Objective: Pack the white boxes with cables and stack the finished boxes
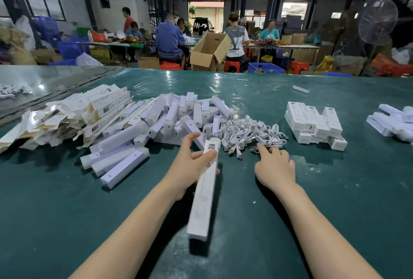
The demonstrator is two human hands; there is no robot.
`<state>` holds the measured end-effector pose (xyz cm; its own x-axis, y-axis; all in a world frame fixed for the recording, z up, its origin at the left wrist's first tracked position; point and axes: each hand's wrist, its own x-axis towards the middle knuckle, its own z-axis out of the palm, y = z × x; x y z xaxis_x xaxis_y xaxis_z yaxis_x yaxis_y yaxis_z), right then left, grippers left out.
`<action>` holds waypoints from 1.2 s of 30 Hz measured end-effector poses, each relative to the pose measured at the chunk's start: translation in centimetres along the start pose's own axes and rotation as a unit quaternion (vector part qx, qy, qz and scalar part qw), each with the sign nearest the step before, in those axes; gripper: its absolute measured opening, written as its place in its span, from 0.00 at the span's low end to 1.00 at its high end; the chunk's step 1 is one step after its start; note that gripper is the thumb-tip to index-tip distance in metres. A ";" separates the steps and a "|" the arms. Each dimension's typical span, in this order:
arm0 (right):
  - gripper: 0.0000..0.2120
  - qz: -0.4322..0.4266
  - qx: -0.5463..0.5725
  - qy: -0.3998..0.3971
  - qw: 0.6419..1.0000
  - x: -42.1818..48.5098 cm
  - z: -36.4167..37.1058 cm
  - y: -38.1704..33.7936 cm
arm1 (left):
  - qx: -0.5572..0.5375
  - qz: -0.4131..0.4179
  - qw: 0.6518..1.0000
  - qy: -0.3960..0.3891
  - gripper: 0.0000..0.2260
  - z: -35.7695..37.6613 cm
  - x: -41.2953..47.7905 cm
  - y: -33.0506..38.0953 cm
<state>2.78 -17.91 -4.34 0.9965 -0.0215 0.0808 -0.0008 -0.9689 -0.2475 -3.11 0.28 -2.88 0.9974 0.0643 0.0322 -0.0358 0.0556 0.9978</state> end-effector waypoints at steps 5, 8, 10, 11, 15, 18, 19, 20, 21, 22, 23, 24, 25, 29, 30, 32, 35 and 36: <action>0.22 0.006 0.046 0.012 0.999 0.9 0.3 0.2 | 0.099 -0.046 0.990 -0.092 0.18 -1.4 -0.3 0.9; 0.19 -0.002 0.076 0.037 0.996 0.8 0.4 0.5 | 0.097 -0.076 0.982 -0.140 0.14 -1.5 -0.4 1.1; 0.23 -0.012 0.063 0.029 0.998 0.8 0.5 0.5 | 0.083 -0.088 0.978 -0.169 0.14 -1.6 -0.6 1.3; 0.25 -0.015 0.052 0.020 0.998 0.8 0.5 0.4 | 0.062 -0.097 0.976 -0.185 0.15 -1.8 -0.6 1.3; 0.25 -0.025 0.055 0.036 0.998 0.7 0.5 0.5 | -0.004 -0.123 0.963 -0.241 0.17 -2.0 -1.1 1.3; 0.18 -0.051 0.114 0.106 0.986 0.5 0.1 0.8 | 0.033 -0.108 0.968 -0.222 0.14 -1.9 -1.0 1.1; 0.17 -0.067 0.120 0.119 0.983 0.5 0.0 0.7 | 0.042 -0.105 0.971 -0.213 0.13 -2.0 -0.9 1.1; 0.16 -0.085 0.113 0.119 0.983 0.5 0.0 0.7 | 0.048 -0.104 0.972 -0.204 0.12 -2.1 -0.8 1.1; 0.16 -0.106 0.103 0.111 0.983 0.5 0.1 0.5 | 0.053 -0.104 0.973 -0.197 0.12 -2.3 -0.7 1.1; 0.17 -0.129 0.102 0.095 0.982 0.4 0.3 0.4 | 0.056 -0.106 0.974 -0.192 0.11 -2.4 -0.7 1.1; 0.20 -0.150 0.111 0.074 0.980 0.2 0.5 0.2 | 0.059 -0.108 0.974 -0.189 0.11 -2.5 -0.6 1.1; 0.24 -0.164 0.133 0.053 0.976 0.0 0.6 0.1 | 0.063 -0.111 0.974 -0.187 0.10 -2.6 -0.5 1.0; 0.26 -0.170 0.164 0.038 0.971 -0.2 0.5 0.0 | 0.067 -0.114 0.973 -0.186 0.10 -2.6 -0.5 0.9; 0.17 -0.185 0.216 0.041 0.958 -0.3 0.4 0.1 | 0.075 -0.124 0.971 -0.189 0.09 -2.5 -0.3 0.6; 0.15 -0.187 0.216 0.042 0.957 -0.3 0.5 0.2 | 0.076 -0.124 0.971 -0.190 0.09 -2.5 -0.3 0.6; 0.15 -0.173 0.259 0.046 0.949 -0.2 0.4 0.2 | 0.081 -0.125 0.970 -0.191 0.09 -2.4 -0.3 0.7; 0.21 -0.140 0.343 0.068 0.926 -0.2 0.1 0.2 | 0.090 -0.127 0.969 -0.193 0.08 -2.4 -0.3 0.7; 0.22 -0.141 0.353 0.067 0.923 -0.2 0.1 0.2 | 0.092 -0.127 0.968 -0.194 0.08 -2.3 -0.3 0.7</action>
<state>2.56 -18.11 -4.51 0.9295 0.1299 0.3453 0.3584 -0.5396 -0.7618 -3.61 2.63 -2.31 0.9224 -0.3094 -0.2313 0.1891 -0.1604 0.9688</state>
